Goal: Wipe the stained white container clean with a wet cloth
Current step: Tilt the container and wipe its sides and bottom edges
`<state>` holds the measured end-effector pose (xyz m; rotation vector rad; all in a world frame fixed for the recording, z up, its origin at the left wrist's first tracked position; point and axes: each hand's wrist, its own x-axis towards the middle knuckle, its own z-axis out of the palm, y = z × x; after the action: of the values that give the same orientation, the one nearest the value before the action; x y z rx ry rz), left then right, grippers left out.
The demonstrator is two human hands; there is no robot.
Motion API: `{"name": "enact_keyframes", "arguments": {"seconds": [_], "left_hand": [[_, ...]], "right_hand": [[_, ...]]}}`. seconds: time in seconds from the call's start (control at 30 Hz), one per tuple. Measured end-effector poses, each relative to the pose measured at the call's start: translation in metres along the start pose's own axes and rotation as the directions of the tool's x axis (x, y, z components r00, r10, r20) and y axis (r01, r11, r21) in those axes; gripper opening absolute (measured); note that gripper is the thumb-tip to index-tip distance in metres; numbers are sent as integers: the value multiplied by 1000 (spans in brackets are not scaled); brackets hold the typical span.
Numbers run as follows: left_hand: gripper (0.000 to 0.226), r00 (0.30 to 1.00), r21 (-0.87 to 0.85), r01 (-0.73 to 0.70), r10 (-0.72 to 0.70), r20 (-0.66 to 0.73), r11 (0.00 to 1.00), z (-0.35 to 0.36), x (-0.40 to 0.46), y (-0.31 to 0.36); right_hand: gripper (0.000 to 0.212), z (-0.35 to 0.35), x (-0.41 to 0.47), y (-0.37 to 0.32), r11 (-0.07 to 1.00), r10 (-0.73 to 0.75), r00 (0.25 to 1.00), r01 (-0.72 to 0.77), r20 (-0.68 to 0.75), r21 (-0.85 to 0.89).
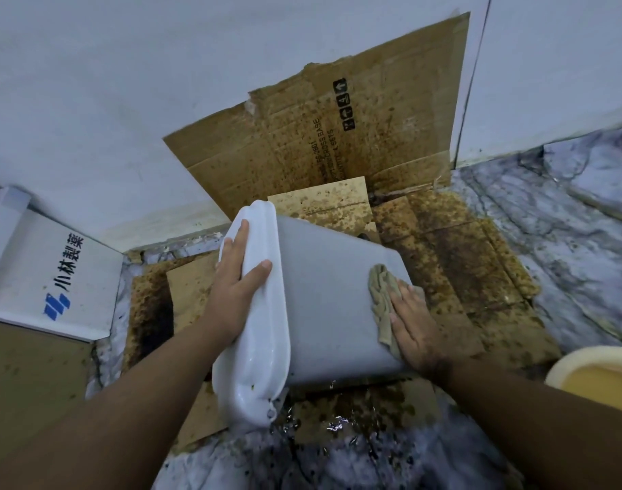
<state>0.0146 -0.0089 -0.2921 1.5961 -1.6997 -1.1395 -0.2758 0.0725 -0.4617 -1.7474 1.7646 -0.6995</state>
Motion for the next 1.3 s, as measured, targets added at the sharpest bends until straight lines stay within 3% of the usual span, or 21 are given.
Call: {"name": "enact_keyframes", "arguments": {"seconds": [0.1, 0.27, 0.33, 0.4, 0.5, 0.57, 0.73, 0.9, 0.97, 1.13, 1.3], "left_hand": [[77, 1000, -33, 14, -14, 7, 999, -3, 2, -3], [76, 1000, -78, -5, 6, 15, 997, -7, 5, -5], [76, 1000, -89, -11, 12, 8, 996, -5, 5, -4], [76, 1000, -99, -3, 4, 11, 995, -5, 5, -2], [71, 1000, -93, 5, -3, 23, 996, -7, 4, -2], [72, 999, -83, 21, -19, 28, 996, -9, 5, -5], [78, 1000, -35, -2, 2, 13, 999, -6, 7, -7], [79, 1000, 3, -6, 6, 8, 1000, 4, 11, 3], [79, 1000, -7, -3, 3, 1, 1000, 3, 13, 4], [81, 1000, -66, 2, -1, 6, 998, 0, 17, 10], [79, 1000, -24, -1, 1, 17, 1000, 1, 18, 11]], "right_hand": [[59, 2, -9, -19, 998, -46, 998, 43, -48, -47], [65, 14, -26, -136, 977, -213, 976, 214, 33, -19], [67, 19, -31, -177, 963, -268, 963, 268, 3, 19], [67, 20, -30, -180, 958, -282, 959, 283, -30, 41], [68, 14, -29, -129, 914, -393, 919, 393, 21, -97], [69, 12, -35, -82, 930, -340, 939, 343, 42, -131], [64, 7, -61, 19, 994, -30, 999, 34, 39, -105], [63, 14, -59, 1, 993, 98, 995, -100, -23, -56], [66, 17, -52, -39, 997, 35, 999, -36, -10, -75], [71, 16, -27, -154, 928, -339, 941, 331, -17, -170], [75, 8, -13, -102, 854, -491, 871, 488, 35, -179]]}}
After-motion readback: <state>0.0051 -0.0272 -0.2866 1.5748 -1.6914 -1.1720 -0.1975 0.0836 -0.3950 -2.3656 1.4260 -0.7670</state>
